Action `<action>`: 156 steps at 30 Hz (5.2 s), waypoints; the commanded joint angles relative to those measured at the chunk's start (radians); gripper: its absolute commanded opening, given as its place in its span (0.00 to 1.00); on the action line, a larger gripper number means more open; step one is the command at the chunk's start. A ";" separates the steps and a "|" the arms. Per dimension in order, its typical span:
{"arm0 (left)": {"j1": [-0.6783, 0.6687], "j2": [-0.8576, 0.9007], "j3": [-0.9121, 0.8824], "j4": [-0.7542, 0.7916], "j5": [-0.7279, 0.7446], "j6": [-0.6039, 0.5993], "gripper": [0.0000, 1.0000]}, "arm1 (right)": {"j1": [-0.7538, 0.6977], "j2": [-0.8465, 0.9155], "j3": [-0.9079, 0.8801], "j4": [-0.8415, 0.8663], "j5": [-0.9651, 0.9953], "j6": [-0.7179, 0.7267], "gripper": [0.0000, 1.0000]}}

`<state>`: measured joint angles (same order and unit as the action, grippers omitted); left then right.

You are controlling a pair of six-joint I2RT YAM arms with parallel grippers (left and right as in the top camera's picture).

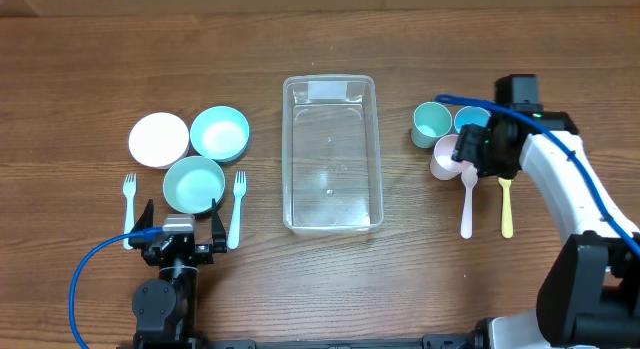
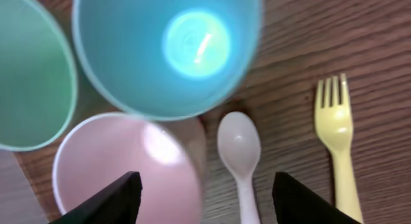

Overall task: Pack container
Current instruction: 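Reach the right gripper to the pink cup and grasp its rim, then carry the pink cup with the right gripper into the clear container, then reposition the pink cup upright in the container's upper end, right gripper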

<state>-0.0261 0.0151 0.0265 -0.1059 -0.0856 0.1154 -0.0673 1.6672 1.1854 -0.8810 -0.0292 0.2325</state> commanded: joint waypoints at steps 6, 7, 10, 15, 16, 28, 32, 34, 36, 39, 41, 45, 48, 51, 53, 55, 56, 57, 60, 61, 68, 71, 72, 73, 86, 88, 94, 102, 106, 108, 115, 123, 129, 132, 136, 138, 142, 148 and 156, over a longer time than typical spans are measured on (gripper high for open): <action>0.000 -0.009 -0.005 0.002 0.012 0.019 1.00 | -0.015 -0.005 -0.005 0.034 -0.063 0.003 0.67; 0.000 -0.009 -0.005 0.002 0.012 0.019 1.00 | -0.015 -0.004 -0.006 0.035 -0.063 0.004 0.65; 0.000 -0.009 -0.005 0.002 0.012 0.019 1.00 | -0.015 -0.004 -0.037 0.062 -0.062 0.004 0.60; 0.000 -0.009 -0.005 0.002 0.012 0.019 1.00 | -0.015 -0.004 -0.125 0.153 -0.063 0.007 0.57; 0.000 -0.009 -0.005 0.002 0.012 0.019 1.00 | -0.015 -0.004 -0.126 0.154 -0.063 0.007 0.52; 0.000 -0.009 -0.005 0.002 0.012 0.019 1.00 | -0.015 -0.006 -0.084 0.109 -0.063 0.008 0.04; 0.000 -0.009 -0.005 0.002 0.012 0.019 1.00 | -0.015 -0.029 0.000 0.022 -0.062 0.007 0.04; 0.000 -0.009 -0.005 0.002 0.012 0.019 1.00 | -0.015 -0.055 0.047 -0.029 -0.061 0.007 0.04; 0.000 -0.009 -0.005 0.002 0.012 0.019 1.00 | -0.010 -0.084 0.092 -0.078 -0.058 0.006 0.04; 0.000 -0.009 -0.005 0.002 0.012 0.019 1.00 | 0.014 -0.126 0.157 -0.140 -0.052 0.003 0.04; 0.000 -0.009 -0.005 0.002 0.012 0.019 1.00 | 0.058 -0.146 0.215 -0.190 -0.026 0.003 0.04; 0.000 -0.009 -0.005 0.002 0.012 0.019 1.00 | 0.193 -0.147 0.358 -0.295 0.046 0.007 0.04; 0.000 -0.009 -0.005 0.002 0.012 0.019 1.00 | 0.282 -0.147 0.441 -0.322 0.058 0.043 0.04; 0.000 -0.009 -0.005 0.002 0.012 0.019 1.00 | 0.338 -0.145 0.482 -0.309 0.055 0.089 0.04; 0.000 -0.009 -0.005 0.002 0.012 0.019 1.00 | 0.372 -0.135 0.491 -0.286 0.050 0.114 0.04; 0.000 -0.009 -0.005 0.002 0.012 0.019 1.00 | 0.395 -0.110 0.491 -0.263 0.051 0.118 0.04; 0.000 -0.009 -0.005 0.002 0.012 0.019 1.00 | 0.405 -0.092 0.491 -0.249 0.051 0.120 0.04; 0.000 -0.009 -0.005 0.002 0.012 0.019 1.00 | 0.414 -0.071 0.491 -0.234 0.051 0.120 0.04; 0.000 -0.009 -0.005 0.002 0.012 0.019 1.00 | 0.439 -0.004 0.491 -0.179 0.051 0.116 0.04; 0.000 -0.009 -0.005 0.002 0.012 0.019 1.00 | 0.450 0.021 0.492 -0.156 0.051 0.116 0.04; 0.000 -0.009 -0.005 0.002 0.012 0.019 1.00 | 0.514 0.167 0.492 -0.017 0.051 0.116 0.04; 0.000 -0.009 -0.005 0.002 0.012 0.019 1.00 | 0.530 0.196 0.492 0.002 0.056 0.107 0.04; 0.000 -0.009 -0.005 0.002 0.012 0.019 1.00 | 0.534 0.201 0.492 0.002 0.069 0.104 0.04; 0.000 -0.009 -0.005 0.002 0.012 0.019 1.00 | 0.541 0.201 0.492 -0.001 0.090 0.095 0.04; 0.000 -0.009 -0.005 0.002 0.012 0.019 1.00 | 0.579 0.201 0.505 -0.270 0.143 0.056 0.04; 0.000 -0.009 -0.005 0.002 0.012 0.019 1.00 | 0.579 0.201 0.505 -0.330 0.094 0.056 0.04; 0.000 -0.009 -0.005 0.002 0.012 0.019 1.00 | 0.661 0.201 0.505 -0.394 0.023 0.059 0.04; 0.000 -0.009 -0.005 0.002 0.012 0.019 1.00 | 0.799 0.201 0.480 -0.399 0.103 0.162 0.04; 0.000 -0.009 -0.005 0.002 0.012 0.019 1.00 | 0.799 0.201 0.429 -0.373 0.103 0.162 0.04; 0.000 -0.009 -0.005 0.002 0.012 0.019 1.00 | 0.799 0.201 0.403 -0.350 0.103 0.162 0.04; 0.000 -0.009 -0.005 0.002 0.012 0.019 1.00 | 0.798 0.201 0.385 -0.340 0.103 0.162 0.04; 0.000 -0.009 -0.005 0.002 0.012 0.019 1.00 | 0.798 0.201 0.385 -0.348 0.103 0.161 0.04; 0.000 -0.009 -0.005 0.002 0.012 0.019 1.00 | 0.798 0.201 0.385 -0.348 0.107 0.161 0.04; 0.000 -0.009 -0.005 0.002 0.012 0.019 1.00 | 0.798 0.201 0.385 -0.329 0.107 0.161 0.04; 0.000 -0.009 -0.005 0.002 0.012 0.019 1.00 | 0.798 0.201 0.385 -0.301 0.108 0.161 0.04; 0.000 -0.009 -0.005 0.002 0.012 0.019 1.00 | 0.790 0.201 0.391 -0.265 0.127 0.161 0.04; 0.000 -0.009 -0.005 0.002 0.012 0.019 1.00 | 0.701 0.201 0.451 -0.259 0.108 0.161 0.04; 0.000 -0.009 -0.005 0.002 0.012 0.019 1.00 | 0.513 0.201 0.525 -0.224 0.019 0.108 0.04; 0.000 -0.009 -0.005 0.002 0.012 0.019 1.00 | 0.520 0.275 0.658 -0.204 0.019 0.097 0.04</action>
<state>-0.0261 0.0151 0.0265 -0.1059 -0.0856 0.1154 0.4397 1.8900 1.7565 -1.0771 0.0017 0.3389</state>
